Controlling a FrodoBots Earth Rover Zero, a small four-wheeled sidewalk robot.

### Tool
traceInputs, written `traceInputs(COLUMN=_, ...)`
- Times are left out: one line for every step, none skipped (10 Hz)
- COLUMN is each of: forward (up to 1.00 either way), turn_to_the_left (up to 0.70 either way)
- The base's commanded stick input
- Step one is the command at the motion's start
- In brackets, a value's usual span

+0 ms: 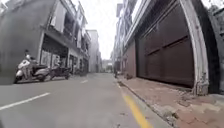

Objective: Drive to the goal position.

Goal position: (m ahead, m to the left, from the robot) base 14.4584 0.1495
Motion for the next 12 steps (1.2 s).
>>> traceInputs(forward=0.49, turn_to_the_left=0.0)
traceInputs(forward=0.49, turn_to_the_left=0.0)
traceInputs(forward=0.49, turn_to_the_left=0.0)
traceInputs(forward=0.49, turn_to_the_left=0.0)
traceInputs(forward=0.49, turn_to_the_left=0.0)
traceInputs(forward=0.49, turn_to_the_left=0.0)
traceInputs(forward=0.49, turn_to_the_left=0.0)
traceInputs(forward=0.49, turn_to_the_left=0.0)
traceInputs(forward=0.49, turn_to_the_left=0.0)
traceInputs(forward=0.49, turn_to_the_left=0.0)
traceInputs(forward=0.49, turn_to_the_left=0.0)
traceInputs(forward=0.49, turn_to_the_left=0.0)
